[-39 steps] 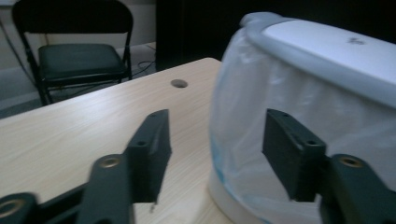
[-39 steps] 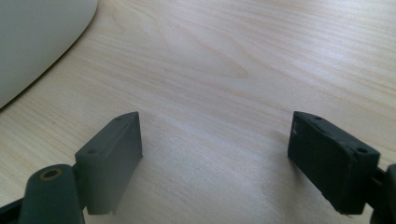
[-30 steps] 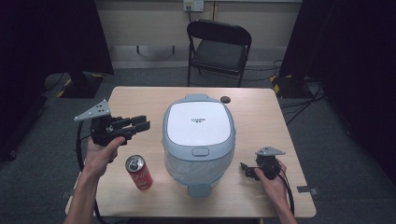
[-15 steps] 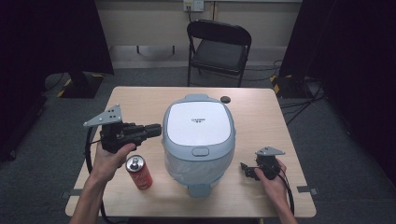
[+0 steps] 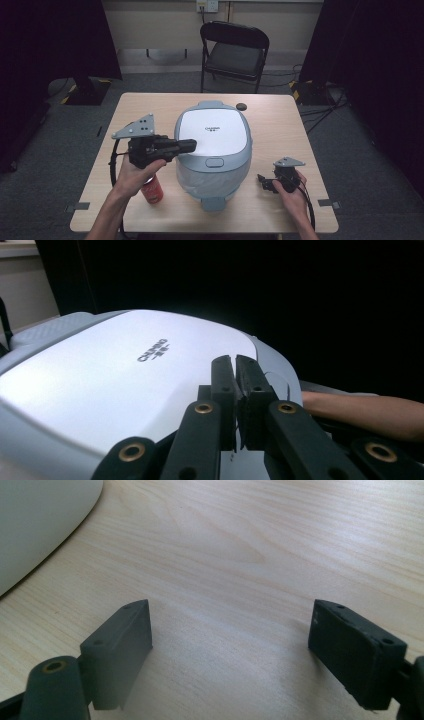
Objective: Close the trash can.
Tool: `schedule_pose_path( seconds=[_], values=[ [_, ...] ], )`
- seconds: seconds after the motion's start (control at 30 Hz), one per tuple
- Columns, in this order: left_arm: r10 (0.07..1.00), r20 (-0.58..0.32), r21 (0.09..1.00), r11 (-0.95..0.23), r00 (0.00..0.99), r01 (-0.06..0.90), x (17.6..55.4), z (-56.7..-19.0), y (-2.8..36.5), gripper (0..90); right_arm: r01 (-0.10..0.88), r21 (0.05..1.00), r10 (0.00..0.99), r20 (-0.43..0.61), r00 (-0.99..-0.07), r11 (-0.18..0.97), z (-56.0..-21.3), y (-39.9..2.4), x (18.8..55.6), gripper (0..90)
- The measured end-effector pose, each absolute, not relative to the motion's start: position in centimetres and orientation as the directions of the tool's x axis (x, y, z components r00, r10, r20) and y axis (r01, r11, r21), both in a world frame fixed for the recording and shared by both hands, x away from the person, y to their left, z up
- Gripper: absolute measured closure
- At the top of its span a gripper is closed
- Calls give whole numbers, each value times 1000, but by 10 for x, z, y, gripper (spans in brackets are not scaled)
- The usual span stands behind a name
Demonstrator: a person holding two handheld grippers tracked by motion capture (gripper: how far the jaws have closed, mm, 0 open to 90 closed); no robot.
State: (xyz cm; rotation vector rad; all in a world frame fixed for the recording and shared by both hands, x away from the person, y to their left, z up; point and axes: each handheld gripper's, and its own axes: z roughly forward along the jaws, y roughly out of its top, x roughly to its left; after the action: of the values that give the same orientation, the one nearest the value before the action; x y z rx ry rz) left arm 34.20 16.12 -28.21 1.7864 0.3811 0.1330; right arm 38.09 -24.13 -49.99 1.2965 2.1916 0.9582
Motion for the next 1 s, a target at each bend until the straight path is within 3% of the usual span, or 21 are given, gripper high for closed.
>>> schedule_pose_path(
  seconds=[0.23,0.43,0.6,0.83,1.0],
  values=[
    [269,-115,957,-228,956,179,338,-282,139,878,590,738,878,-9,-479,329,-500,-241,381,164],
    [246,-59,937,-321,967,139,335,-284,117,879,589,738,878,-10,-479,330,-500,-241,381,163],
    [215,-70,935,-327,974,140,337,-285,116,900,589,738,877,-10,-480,330,-500,-241,381,162],
    [204,6,922,-381,979,74,333,-282,114,900,589,738,878,-10,-479,330,-500,-241,381,162],
    [188,-18,927,-364,982,86,331,-285,115,900,590,737,878,-9,-478,329,-500,-241,381,161]
  ],
)
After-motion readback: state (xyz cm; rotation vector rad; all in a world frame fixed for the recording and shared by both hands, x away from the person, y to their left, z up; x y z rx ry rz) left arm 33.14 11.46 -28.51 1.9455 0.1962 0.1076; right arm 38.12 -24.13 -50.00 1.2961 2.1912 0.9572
